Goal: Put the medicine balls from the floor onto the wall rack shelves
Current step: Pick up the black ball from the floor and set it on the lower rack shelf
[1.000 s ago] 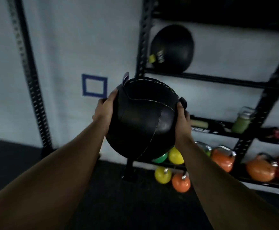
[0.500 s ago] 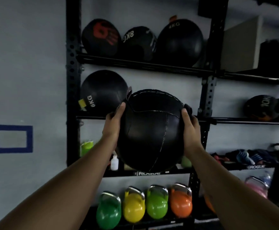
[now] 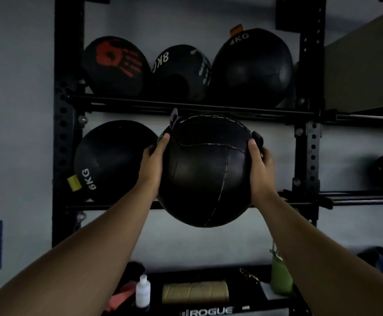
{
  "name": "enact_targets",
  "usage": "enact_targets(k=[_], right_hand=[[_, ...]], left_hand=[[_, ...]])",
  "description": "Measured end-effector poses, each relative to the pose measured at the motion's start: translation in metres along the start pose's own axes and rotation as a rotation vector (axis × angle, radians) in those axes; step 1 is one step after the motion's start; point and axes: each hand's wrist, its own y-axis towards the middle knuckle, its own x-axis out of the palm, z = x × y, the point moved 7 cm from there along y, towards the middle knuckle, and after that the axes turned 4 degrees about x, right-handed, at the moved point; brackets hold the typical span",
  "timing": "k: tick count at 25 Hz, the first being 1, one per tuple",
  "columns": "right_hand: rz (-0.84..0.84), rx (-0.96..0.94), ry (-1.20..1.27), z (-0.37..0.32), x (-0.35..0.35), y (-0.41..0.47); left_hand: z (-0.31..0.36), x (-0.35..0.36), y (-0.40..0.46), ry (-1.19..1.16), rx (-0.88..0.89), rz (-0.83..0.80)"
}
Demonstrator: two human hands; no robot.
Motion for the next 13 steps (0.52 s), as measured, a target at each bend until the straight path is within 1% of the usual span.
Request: enact_targets(k=[3,6,10,13], right_hand=[[-0.041,-0.014,0.033,0.027,0.011,0.062],[-0.098,-0.026,0.057,0.054,0.027,0.13],[-0.157,-0.031,0.076,0.082,0.052,0.186],[-0.164,0.002,0.085,0.103,0.059,0.216]], left_hand=[[-0.027,0.025,0.038,0.022,0.028,0.003],[-0.054,0.046,0.082,0.05,0.045,0.09],[-0.076,0.052,0.121,0.095,0.026,0.167],[-0.089,0.061,0.144,0.143,0.051,0.167]])
